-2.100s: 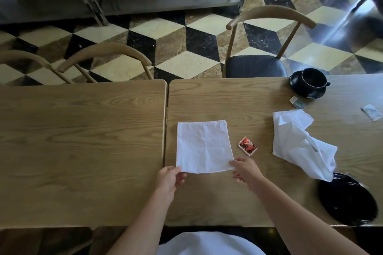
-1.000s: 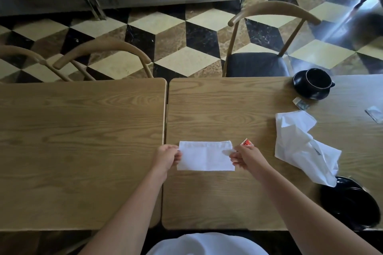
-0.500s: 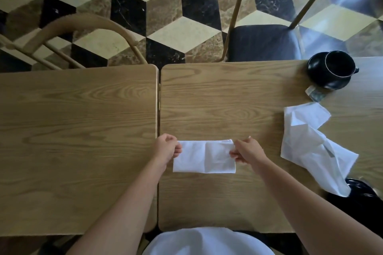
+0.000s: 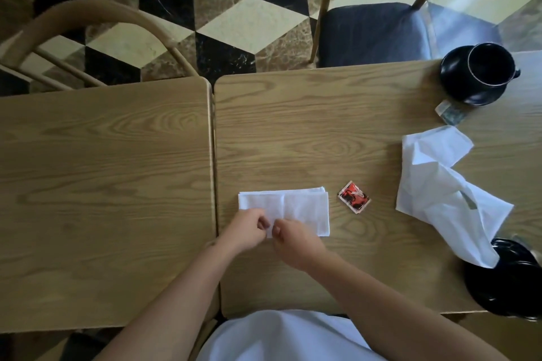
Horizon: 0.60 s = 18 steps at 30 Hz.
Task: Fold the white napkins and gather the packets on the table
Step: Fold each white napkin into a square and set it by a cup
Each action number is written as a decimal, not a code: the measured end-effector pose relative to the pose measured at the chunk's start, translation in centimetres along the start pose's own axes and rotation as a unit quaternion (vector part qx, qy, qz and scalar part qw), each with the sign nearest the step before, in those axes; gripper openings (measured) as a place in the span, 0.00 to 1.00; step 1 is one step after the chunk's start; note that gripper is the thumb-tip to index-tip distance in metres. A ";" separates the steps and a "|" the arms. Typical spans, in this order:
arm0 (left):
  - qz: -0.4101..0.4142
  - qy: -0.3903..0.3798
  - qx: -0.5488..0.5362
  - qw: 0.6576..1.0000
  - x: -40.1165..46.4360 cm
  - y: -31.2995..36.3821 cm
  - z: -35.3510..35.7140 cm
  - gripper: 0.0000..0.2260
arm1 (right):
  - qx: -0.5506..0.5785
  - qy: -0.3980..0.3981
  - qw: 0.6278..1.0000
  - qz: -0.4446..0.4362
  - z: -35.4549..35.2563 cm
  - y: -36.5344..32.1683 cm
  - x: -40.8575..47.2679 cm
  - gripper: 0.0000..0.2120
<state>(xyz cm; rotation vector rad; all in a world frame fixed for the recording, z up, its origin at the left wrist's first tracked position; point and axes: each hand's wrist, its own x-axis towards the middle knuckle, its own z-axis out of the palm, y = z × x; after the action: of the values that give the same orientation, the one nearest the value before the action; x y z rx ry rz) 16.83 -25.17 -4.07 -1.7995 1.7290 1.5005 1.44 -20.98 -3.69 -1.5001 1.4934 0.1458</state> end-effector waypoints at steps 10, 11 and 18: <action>-0.124 0.054 -0.204 0.970 0.4 -2.9 -1.4 0.05 | -0.057 0.029 0.997 0.040 -3.1 5.5 -1.2 0.09; -0.134 0.060 -0.234 0.961 0.4 -3.1 -1.5 0.05 | -0.058 0.015 0.998 0.033 -3.4 5.4 -1.2 0.10; -0.195 0.117 -0.432 0.873 -1.8 -0.8 1.1 0.04 | -0.114 0.175 0.976 -0.060 -7.2 4.2 1.5 0.12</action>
<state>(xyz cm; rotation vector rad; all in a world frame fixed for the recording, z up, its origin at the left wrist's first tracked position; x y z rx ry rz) 17.32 -23.10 -3.56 -2.6163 0.6448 2.0927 -5.42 -25.92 -3.27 -1.8700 1.7005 -0.0240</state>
